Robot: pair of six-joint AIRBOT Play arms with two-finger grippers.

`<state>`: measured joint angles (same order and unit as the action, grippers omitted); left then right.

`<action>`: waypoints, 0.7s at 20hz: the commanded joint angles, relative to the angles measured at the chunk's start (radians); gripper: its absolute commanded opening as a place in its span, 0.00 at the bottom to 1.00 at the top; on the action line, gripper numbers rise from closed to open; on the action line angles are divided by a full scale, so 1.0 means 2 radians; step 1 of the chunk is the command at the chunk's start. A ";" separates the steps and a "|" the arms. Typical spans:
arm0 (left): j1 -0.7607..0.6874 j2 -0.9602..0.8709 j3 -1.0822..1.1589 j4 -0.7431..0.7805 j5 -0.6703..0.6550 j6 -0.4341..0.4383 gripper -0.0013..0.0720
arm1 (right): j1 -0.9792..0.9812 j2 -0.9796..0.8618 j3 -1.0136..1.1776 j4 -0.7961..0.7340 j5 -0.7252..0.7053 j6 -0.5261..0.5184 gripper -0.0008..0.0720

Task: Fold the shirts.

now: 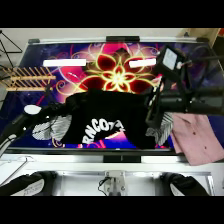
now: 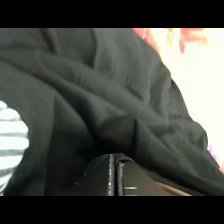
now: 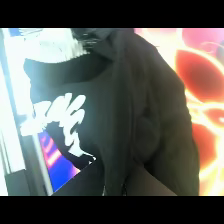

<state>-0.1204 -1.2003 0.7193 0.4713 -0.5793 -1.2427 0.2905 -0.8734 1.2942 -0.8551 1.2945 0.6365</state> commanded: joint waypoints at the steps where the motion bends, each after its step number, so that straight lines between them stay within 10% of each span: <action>1: 0.001 0.000 0.017 0.000 0.015 0.008 0.07 | 0.000 0.000 0.000 0.020 0.015 0.010 0.09; 14: 0.025 0.059 0.267 0.022 -0.057 0.124 0.07 | 0.000 0.000 0.000 -0.077 0.122 0.039 0.09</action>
<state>-0.0769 -1.1301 1.1465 0.4847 -0.6430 -1.0283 0.2897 -0.8730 1.2945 -0.9497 1.5040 0.6994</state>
